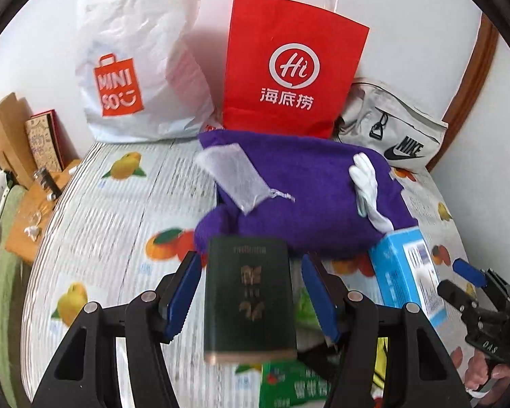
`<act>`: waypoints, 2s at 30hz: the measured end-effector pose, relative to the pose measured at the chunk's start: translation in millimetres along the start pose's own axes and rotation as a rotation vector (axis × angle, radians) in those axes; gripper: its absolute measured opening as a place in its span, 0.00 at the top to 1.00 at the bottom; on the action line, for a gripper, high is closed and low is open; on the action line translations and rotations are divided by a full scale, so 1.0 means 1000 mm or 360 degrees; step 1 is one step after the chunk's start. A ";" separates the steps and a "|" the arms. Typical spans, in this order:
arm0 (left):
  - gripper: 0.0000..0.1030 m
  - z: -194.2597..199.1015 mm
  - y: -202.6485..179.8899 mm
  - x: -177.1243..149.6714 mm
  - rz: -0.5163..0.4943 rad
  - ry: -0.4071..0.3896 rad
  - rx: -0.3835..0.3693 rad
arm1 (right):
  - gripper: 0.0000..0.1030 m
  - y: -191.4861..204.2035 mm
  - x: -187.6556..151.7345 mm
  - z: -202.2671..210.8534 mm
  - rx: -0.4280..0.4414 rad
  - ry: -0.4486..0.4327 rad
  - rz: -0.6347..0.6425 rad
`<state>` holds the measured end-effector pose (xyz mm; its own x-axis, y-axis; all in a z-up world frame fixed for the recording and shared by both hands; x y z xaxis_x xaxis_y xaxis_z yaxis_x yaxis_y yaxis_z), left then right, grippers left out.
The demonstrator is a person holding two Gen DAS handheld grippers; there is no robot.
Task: Organize soft objects
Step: 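Grasp the yellow strapped pouch with the right tool and lift it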
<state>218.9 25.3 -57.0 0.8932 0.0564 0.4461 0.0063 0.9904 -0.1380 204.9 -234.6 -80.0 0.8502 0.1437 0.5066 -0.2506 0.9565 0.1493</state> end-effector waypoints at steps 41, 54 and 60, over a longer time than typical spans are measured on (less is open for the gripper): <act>0.42 -0.028 0.024 -0.117 0.0045 0.0177 -0.0102 | 0.81 0.087 -0.105 -0.043 -0.0299 0.0089 0.0544; 0.39 -0.040 0.012 -0.122 0.0042 0.0181 -0.0258 | 0.87 0.068 -0.127 0.000 -0.0141 0.0022 0.0365; 0.39 -0.048 0.008 -0.118 0.0039 0.0168 -0.0363 | 0.87 0.047 -0.140 0.006 -0.0168 0.0040 0.0279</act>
<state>135.4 20.2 -152.9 0.9362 0.0546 0.3472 0.0748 0.9342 -0.3487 71.7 -211.7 -138.8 0.8094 0.3154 0.4953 -0.3472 0.9373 -0.0296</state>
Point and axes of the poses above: each gripper's, at about its wrist camera, not at the fingertips, and z roughly against the way its jaws point, y to its left, x to its top, the point moved 2 cm from there along -z, roughly the way its jaws point, and after that the axes turned 11 degrees about y, right-handed, at the moved point
